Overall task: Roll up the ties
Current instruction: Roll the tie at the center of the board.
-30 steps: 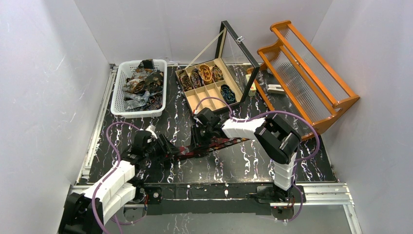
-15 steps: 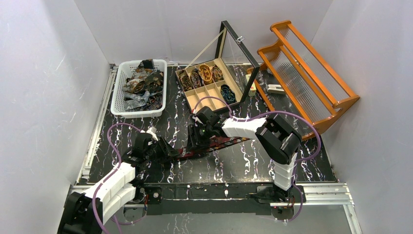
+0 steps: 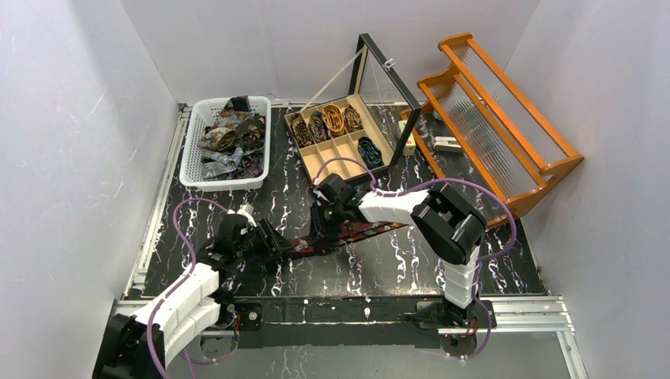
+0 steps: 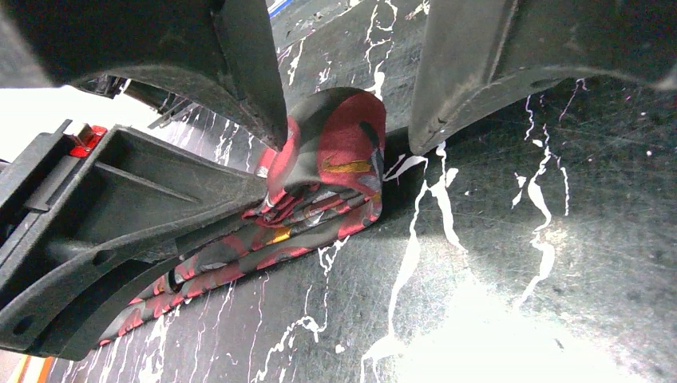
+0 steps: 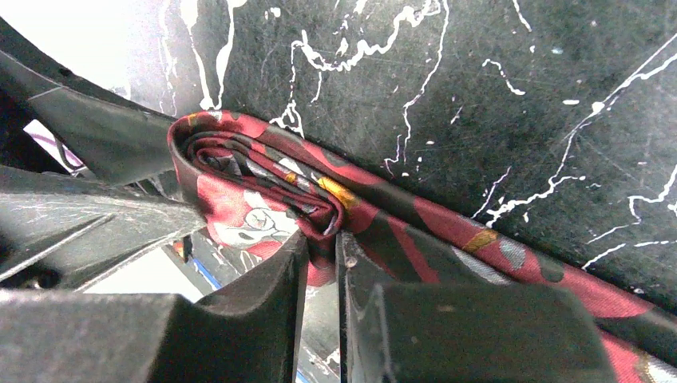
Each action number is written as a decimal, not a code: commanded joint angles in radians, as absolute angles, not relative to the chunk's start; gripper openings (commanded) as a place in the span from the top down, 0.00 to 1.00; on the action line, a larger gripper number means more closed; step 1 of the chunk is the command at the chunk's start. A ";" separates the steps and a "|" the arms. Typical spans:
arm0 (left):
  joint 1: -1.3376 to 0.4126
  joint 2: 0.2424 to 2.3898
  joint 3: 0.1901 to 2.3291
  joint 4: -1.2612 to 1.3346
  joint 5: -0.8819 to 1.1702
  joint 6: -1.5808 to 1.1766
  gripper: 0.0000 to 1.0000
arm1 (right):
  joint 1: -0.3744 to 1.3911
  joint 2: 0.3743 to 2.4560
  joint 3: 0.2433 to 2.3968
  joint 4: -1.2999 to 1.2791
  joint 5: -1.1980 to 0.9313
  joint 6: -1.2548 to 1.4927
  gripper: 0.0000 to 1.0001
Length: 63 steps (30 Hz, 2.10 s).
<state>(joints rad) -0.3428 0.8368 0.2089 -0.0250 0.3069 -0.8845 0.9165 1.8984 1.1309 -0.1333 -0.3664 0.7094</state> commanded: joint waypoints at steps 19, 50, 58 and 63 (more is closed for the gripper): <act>-0.345 0.807 0.191 -0.026 0.300 -0.885 0.41 | 0.885 1.988 1.146 -0.176 -0.380 0.633 0.70; -0.345 0.925 0.178 0.143 0.358 -0.914 0.74 | 0.848 1.932 1.136 -0.103 -0.495 0.574 0.55; -0.345 0.862 0.166 0.121 0.316 -0.999 0.80 | 0.848 1.751 1.094 -0.060 -0.398 0.412 0.34; -0.345 0.841 0.158 0.106 0.302 -1.016 0.80 | 0.848 1.778 1.102 -0.151 -0.270 0.379 0.33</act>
<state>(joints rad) -0.3428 0.8600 0.1703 0.1390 0.3283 -0.9928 0.8509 1.7664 1.0996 -0.0830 -0.3885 0.4446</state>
